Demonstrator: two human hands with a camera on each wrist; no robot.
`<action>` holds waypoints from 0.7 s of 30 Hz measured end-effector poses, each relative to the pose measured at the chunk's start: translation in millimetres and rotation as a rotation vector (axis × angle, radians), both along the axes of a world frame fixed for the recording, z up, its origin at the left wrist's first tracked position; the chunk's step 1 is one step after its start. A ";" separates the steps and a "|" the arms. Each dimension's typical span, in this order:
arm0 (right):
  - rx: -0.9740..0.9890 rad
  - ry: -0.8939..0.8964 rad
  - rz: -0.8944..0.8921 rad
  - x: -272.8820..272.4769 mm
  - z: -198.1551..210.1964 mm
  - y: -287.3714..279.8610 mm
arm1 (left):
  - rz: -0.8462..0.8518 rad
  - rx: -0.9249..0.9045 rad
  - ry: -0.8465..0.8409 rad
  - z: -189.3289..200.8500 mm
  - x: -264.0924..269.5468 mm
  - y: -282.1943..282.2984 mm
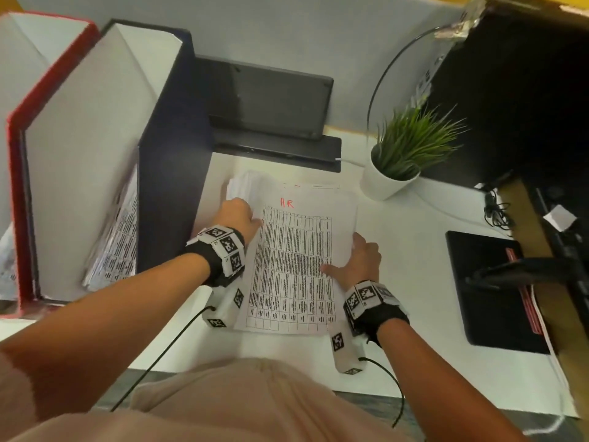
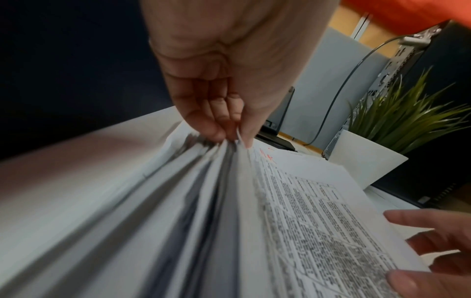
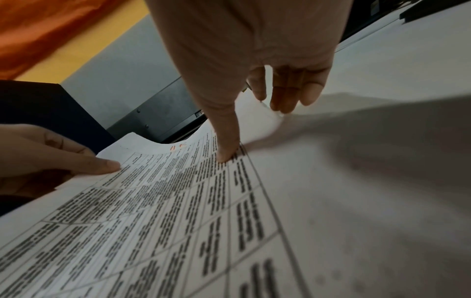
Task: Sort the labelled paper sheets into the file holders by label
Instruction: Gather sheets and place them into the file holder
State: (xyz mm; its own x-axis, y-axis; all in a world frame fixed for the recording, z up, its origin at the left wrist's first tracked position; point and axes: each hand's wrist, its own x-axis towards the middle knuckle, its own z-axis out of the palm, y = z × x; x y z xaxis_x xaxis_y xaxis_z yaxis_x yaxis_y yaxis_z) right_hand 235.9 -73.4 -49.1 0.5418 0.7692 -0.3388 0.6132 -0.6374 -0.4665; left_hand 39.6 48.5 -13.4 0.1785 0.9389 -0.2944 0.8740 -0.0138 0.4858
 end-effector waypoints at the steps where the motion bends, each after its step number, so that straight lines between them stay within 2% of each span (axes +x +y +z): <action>1: 0.017 -0.019 -0.005 -0.9 1.0 -0.1 | -0.003 0.018 0.007 0.5 -0.1 -1.2; 5: 0.081 -0.030 -0.002 -5.0 2.4 2.4 | -0.016 0.215 0.012 2.7 -3.0 -10.5; 6: 0.103 0.009 -0.005 -5.7 2.5 3.4 | -0.021 0.251 -0.049 3.3 -3.3 -13.0; 8: 0.148 0.101 -0.029 -5.3 1.8 5.0 | 0.009 0.232 -0.279 4.5 -3.1 -16.4; 13: 0.237 0.291 -0.183 -1.7 6.2 8.4 | 0.071 0.039 -0.688 9.4 -3.9 -21.4; 18: 0.279 0.412 -0.295 10.0 6.9 7.5 | 0.055 -0.104 -0.798 18.9 -7.7 -19.8; 19: 0.305 0.447 -0.314 10.9 5.7 5.7 | 0.057 -0.134 -0.790 20.2 -8.4 -17.1; 21: 0.399 0.498 -0.316 13.2 3.0 0.3 | 0.096 -0.115 -0.661 18.8 -10.0 -8.6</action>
State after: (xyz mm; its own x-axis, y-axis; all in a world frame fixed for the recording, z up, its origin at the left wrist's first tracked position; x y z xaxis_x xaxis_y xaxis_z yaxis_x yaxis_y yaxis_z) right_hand 249.0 -73.1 -46.2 0.6133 0.7176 -0.3299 0.0800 -0.4720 -0.8780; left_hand 29.6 39.9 5.4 0.2725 0.9289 -0.2508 0.3878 0.1325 0.9122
